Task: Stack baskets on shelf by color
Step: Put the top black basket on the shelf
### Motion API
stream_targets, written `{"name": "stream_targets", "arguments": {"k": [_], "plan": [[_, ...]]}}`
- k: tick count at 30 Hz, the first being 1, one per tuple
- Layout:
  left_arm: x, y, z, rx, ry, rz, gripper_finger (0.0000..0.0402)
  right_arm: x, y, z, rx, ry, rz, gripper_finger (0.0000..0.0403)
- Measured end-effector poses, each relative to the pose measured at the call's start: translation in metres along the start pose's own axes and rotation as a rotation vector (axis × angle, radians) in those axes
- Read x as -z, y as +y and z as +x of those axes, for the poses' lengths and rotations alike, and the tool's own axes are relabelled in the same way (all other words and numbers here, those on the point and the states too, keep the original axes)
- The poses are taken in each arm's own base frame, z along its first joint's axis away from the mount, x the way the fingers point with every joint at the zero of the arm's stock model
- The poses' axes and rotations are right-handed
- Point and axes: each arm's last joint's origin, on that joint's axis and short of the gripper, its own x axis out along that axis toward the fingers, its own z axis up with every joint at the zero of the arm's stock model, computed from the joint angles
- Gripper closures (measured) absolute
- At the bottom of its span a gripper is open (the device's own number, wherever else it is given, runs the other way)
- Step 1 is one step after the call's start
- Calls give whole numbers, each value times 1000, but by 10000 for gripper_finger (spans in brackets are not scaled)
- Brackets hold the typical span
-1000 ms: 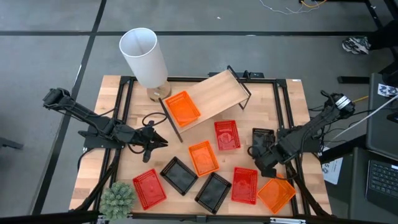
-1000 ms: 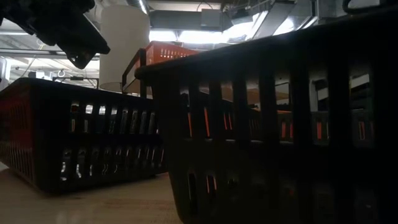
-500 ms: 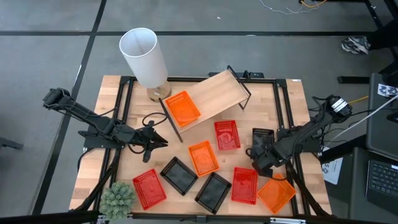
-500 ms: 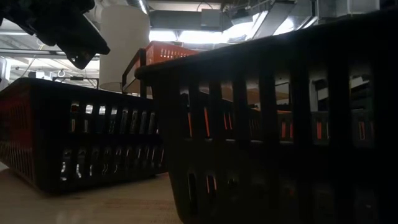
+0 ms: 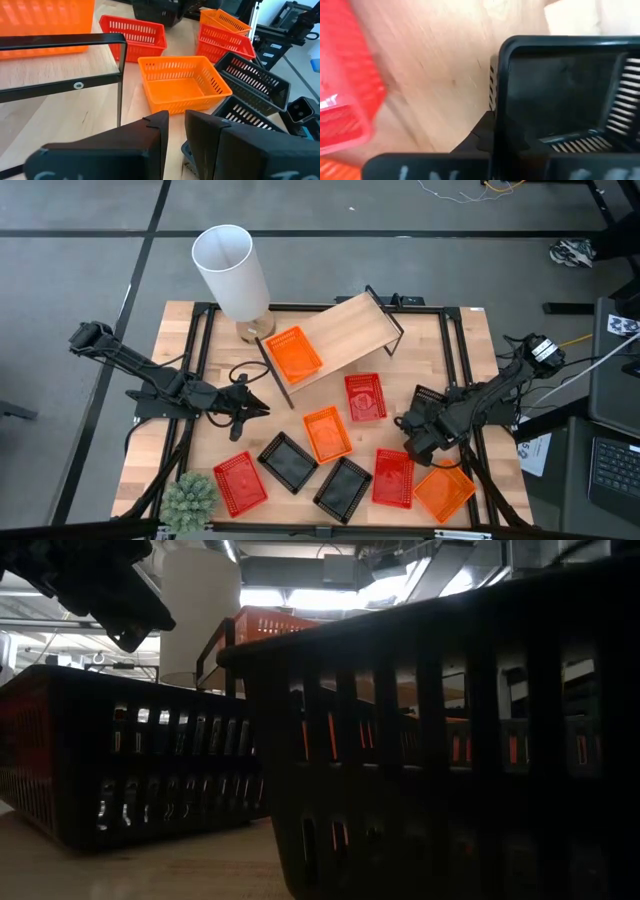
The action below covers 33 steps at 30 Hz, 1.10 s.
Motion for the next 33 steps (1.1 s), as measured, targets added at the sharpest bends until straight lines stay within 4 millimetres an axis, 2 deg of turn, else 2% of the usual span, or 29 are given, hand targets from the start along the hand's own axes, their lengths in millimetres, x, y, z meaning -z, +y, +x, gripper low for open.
{"name": "stream_targets", "arguments": {"k": [5,11,15,19,25,28,31,33], "plan": [[0,0,0,0,0,0,345,-14,5,-45,63,-123,-7,401],[0,0,0,-4,-1,0,345,-31,2,-103,241,-462,-86,401],[0,0,0,-4,-1,0,345,-47,-4,-131,388,-661,-186,402],[0,0,0,-5,-1,0,345,-71,-19,-154,531,-709,-279,402],[0,0,0,-7,2,2,345,-116,-67,-175,601,-559,-379,402],[0,0,0,-7,2,2,345,-137,-95,-174,498,-460,-528,403],[0,0,0,-7,2,2,345,-156,-119,-169,316,-441,-692,403],[1,0,0,-8,4,3,345,-167,-133,-163,247,-449,-741,403]]}}
